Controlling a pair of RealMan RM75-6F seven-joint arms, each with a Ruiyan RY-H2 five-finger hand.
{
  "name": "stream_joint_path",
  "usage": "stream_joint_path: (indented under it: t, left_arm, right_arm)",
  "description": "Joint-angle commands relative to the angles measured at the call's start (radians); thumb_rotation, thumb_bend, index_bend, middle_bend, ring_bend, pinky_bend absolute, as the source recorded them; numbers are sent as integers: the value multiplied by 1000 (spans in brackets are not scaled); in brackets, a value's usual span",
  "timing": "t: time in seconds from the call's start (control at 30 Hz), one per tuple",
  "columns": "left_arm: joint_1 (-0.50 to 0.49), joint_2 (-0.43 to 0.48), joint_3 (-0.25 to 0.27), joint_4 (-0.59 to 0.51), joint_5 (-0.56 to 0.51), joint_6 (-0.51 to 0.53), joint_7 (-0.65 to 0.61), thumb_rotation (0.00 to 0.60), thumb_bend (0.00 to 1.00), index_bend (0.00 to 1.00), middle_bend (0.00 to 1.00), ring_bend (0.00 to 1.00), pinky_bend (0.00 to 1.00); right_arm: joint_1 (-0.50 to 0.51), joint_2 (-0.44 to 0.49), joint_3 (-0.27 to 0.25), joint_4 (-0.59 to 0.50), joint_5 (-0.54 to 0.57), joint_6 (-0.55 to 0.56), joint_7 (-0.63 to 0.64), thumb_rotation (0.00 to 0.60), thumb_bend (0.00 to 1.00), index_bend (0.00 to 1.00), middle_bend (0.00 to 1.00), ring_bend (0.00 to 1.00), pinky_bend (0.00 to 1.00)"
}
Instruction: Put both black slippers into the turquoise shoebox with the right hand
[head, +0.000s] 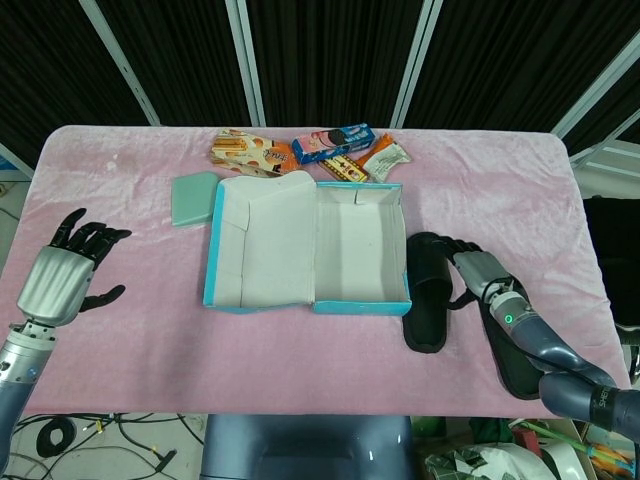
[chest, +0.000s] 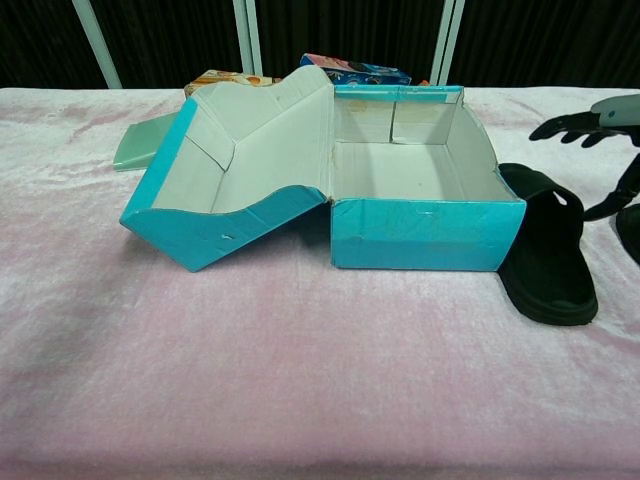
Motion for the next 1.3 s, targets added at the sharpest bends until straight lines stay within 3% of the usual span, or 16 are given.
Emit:
stream_joint_path:
  t: [0.03, 0.3, 0.63, 0.7, 0.83, 1.0, 1.3]
  left_arm:
    - [-3, -3, 0, 0, 3, 0, 1, 600, 0, 226, 311, 217, 104]
    - [-1, -10, 4, 10, -11, -5, -4, 600, 0, 224, 309, 217, 104]
    - [19, -19, 17, 40, -29, 5, -28, 600, 0, 223, 307, 216, 104]
    - [22, -19, 18, 45, -31, 8, -34, 600, 0, 223, 307, 216, 104]
    - [26, -20, 19, 52, -34, 11, -40, 600, 0, 223, 307, 217, 104]
    - [30, -22, 18, 56, -32, 22, -47, 600, 0, 223, 307, 217, 104]
    - [33, -26, 19, 64, -23, 33, -57, 600, 0, 223, 307, 217, 104]
  right_arm:
    - [1, -13, -14, 10, 20, 1, -9, 600, 61, 0, 0, 0, 72]
    - [43, -58, -26, 74, 66, -38, -27, 600, 61, 0, 0, 0, 72]
    - [121, -156, -58, 273, 166, -152, -42, 600, 60, 0, 15, 0, 72]
    - [130, -175, -64, 305, 176, -163, -43, 600, 61, 27, 113, 8, 90]
    - [139, -199, -72, 346, 178, -173, -40, 600, 121, 244, 322, 119, 159]
    - [124, -195, -66, 334, 150, -151, -21, 600, 236, 363, 424, 215, 199]
    - [58, -88, -40, 161, 75, 0, 1, 600, 239, 397, 450, 244, 208]
